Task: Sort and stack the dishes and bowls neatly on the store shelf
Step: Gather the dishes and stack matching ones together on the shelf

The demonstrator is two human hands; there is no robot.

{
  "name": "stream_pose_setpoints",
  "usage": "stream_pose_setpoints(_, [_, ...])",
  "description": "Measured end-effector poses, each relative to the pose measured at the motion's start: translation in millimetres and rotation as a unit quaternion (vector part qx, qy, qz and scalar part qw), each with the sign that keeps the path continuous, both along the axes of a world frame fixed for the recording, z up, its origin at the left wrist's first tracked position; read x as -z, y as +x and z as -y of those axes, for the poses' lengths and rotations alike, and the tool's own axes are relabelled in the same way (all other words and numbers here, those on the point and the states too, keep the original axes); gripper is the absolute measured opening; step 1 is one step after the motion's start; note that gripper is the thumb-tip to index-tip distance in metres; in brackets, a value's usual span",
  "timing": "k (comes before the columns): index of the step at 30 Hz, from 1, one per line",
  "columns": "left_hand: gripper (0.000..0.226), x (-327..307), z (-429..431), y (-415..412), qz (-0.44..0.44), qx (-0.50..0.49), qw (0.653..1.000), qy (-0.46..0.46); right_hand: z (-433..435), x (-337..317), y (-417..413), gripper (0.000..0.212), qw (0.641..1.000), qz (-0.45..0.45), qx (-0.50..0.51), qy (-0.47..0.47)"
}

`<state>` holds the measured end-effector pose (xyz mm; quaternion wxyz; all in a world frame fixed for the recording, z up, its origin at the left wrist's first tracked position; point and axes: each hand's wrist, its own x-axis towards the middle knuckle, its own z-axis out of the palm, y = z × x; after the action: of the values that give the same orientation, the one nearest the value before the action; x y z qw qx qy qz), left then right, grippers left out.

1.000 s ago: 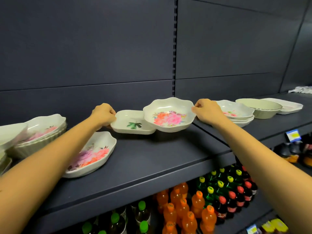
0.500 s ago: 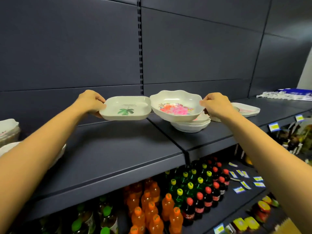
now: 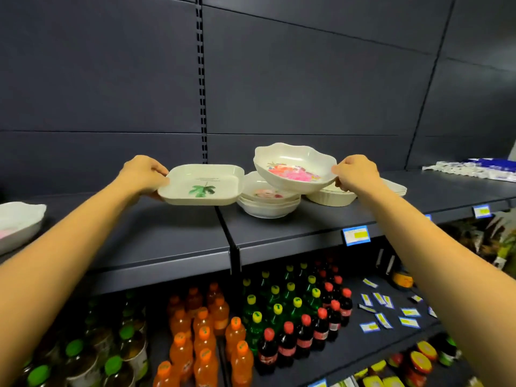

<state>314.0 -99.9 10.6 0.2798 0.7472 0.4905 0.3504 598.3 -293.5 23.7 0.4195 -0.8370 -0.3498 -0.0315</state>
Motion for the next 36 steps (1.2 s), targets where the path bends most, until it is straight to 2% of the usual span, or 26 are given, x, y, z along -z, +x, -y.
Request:
stream_pose_setpoints(7, [0.027,-7,2,-10,-0.006,-0.065,0.998,0.005,-40,16,19,0.015,0.999,-0.012,-0.045,0.003])
stream_pose_setpoints(17, [0.016,-21,-18,-4,-0.006,-0.12,0.992,0.031,-89,32,36,0.029,0.991,-0.017,-0.125,-0.053])
stream_pose_setpoints(20, [0.017,-29,-22,8,-0.004,-0.112,0.993,0.027,-95,32,47,0.019,0.984,0.033,-0.138,-0.108])
stream_pose_setpoints(21, [0.018,-31,-23,13,-0.002,-0.11,0.994,0.025,-95,30,52,0.024,0.981,0.061,-0.137,-0.127])
stream_pose_setpoints(25, [0.016,-38,-19,43,0.012,-0.097,0.995,0.024,-84,22,70,0.037,0.972,0.14,-0.128,-0.14])
stream_pose_setpoints(36, [0.016,-44,27,194,0.047,-0.036,0.998,0.03,-28,8,181,0.029,0.957,0.17,-0.166,-0.164])
